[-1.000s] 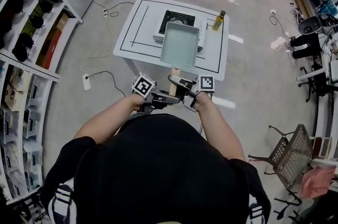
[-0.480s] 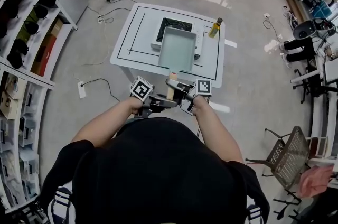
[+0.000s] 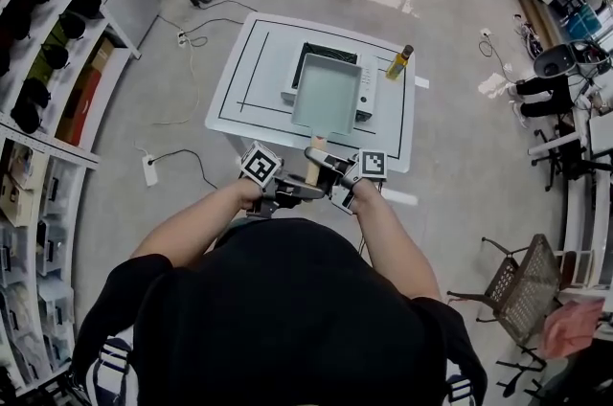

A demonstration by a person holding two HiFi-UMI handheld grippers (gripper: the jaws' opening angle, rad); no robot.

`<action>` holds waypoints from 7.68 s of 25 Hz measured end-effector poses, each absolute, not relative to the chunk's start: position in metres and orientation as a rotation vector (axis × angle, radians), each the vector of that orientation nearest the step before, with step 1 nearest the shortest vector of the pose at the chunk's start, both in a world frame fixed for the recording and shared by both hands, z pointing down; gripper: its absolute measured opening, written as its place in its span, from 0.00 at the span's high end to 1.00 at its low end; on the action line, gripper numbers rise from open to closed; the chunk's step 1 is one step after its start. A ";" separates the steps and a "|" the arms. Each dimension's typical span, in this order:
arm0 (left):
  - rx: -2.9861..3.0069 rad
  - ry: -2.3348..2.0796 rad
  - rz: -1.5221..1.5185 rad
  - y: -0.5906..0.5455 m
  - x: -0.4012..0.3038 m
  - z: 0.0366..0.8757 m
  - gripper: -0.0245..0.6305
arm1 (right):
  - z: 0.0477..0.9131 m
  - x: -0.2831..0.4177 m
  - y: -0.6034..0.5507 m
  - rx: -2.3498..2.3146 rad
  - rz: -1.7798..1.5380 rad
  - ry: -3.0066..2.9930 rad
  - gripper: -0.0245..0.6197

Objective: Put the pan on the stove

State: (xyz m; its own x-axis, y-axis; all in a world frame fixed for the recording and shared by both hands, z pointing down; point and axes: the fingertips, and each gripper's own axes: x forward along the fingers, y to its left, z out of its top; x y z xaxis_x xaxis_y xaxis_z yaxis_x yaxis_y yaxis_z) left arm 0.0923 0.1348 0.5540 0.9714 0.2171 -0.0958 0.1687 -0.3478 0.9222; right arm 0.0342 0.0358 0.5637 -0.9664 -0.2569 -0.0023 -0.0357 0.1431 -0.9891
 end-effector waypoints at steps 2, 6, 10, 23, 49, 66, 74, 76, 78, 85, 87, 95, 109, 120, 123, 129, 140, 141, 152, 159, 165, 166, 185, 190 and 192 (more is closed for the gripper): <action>1.921 0.284 0.045 0.130 0.088 0.555 0.81 | 0.566 0.031 0.031 -0.299 -1.930 2.233 0.76; 1.886 0.304 0.025 0.122 0.084 0.557 0.81 | 0.567 0.024 0.021 -0.296 -1.932 2.217 0.76; 1.869 0.317 0.029 0.112 0.078 0.560 0.81 | 0.572 0.021 0.010 -0.323 -1.944 2.210 0.76; 1.864 0.353 0.047 0.075 0.060 0.566 0.81 | 0.578 0.008 -0.027 -0.377 -1.951 2.158 0.76; 1.806 0.445 0.022 0.028 0.003 0.561 0.81 | 0.587 -0.040 -0.078 -0.493 -1.980 2.091 0.77; 1.851 0.490 0.077 0.010 -0.014 0.563 0.81 | 0.586 -0.054 -0.097 -0.525 -1.961 2.045 0.77; 1.848 0.498 0.080 0.005 -0.017 0.560 0.81 | 0.580 -0.057 -0.103 -0.524 -1.929 2.037 0.77; 1.821 0.500 0.074 0.005 -0.015 0.560 0.81 | 0.581 -0.054 -0.104 -0.531 -1.931 2.022 0.77; 1.815 0.508 0.072 0.003 -0.012 0.559 0.81 | 0.581 -0.051 -0.106 -0.533 -1.925 2.019 0.77; 1.835 0.504 0.083 -0.004 -0.005 0.563 0.81 | 0.583 -0.043 -0.113 -0.534 -1.922 2.022 0.77; 1.830 0.502 0.085 -0.005 0.000 0.564 0.81 | 0.583 -0.040 -0.114 -0.525 -1.924 2.021 0.77; 1.823 0.476 0.078 -0.021 0.016 0.565 0.81 | 0.587 -0.025 -0.130 -0.499 -1.931 2.050 0.77; 1.836 0.412 0.073 -0.046 0.048 0.567 0.81 | 0.588 0.001 -0.152 -0.443 -1.973 2.062 0.77; 1.860 0.392 0.094 -0.058 0.067 0.571 0.81 | 0.595 0.020 -0.161 -0.430 -2.007 2.060 0.77; 1.855 0.387 0.090 -0.060 0.072 0.572 0.81 | 0.596 0.023 -0.162 -0.422 -2.017 2.047 0.77; 1.814 0.382 0.091 -0.060 0.075 0.578 0.81 | 0.603 0.025 -0.164 -0.417 -2.038 2.027 0.77; 1.744 0.384 0.075 -0.063 0.081 0.593 0.81 | 0.628 0.029 -0.167 -0.418 -2.095 1.988 0.77; 1.736 0.382 0.076 -0.063 0.081 0.595 0.81 | 0.630 0.030 -0.167 -0.421 -2.101 1.981 0.77; 1.727 0.385 0.086 -0.068 0.087 0.607 0.81 | 0.646 0.035 -0.171 -0.428 -2.134 1.951 0.77; 1.720 0.364 0.108 -0.068 0.089 0.623 0.81 | 0.657 0.037 -0.169 -0.429 -2.162 1.932 0.77; 1.736 0.363 0.119 -0.069 0.088 0.628 0.81 | 0.664 0.036 -0.168 -0.438 -2.183 1.928 0.77; 1.741 0.359 0.126 -0.069 0.088 0.629 0.81 | 0.666 0.037 -0.168 -0.443 -2.184 1.933 0.77; 1.662 0.369 0.101 -0.068 0.092 0.641 0.81 | 0.686 0.040 -0.168 -0.463 -2.226 1.920 0.77; 1.693 0.347 0.148 -0.067 0.092 0.650 0.81 | 0.689 0.040 -0.167 -0.458 -2.237 1.923 0.78; 1.698 0.344 0.154 -0.067 0.092 0.654 0.81 | 0.691 0.040 -0.166 -0.454 -2.240 1.922 0.78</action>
State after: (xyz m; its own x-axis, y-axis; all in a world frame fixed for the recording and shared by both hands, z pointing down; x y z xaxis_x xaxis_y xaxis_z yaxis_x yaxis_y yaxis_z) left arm 0.0918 -0.0665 0.6542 0.9451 0.3130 -0.0943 0.1385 -0.1221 0.9828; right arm 0.0396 -0.1661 0.6909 -0.9421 -0.3104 0.1271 -0.0785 -0.1642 -0.9833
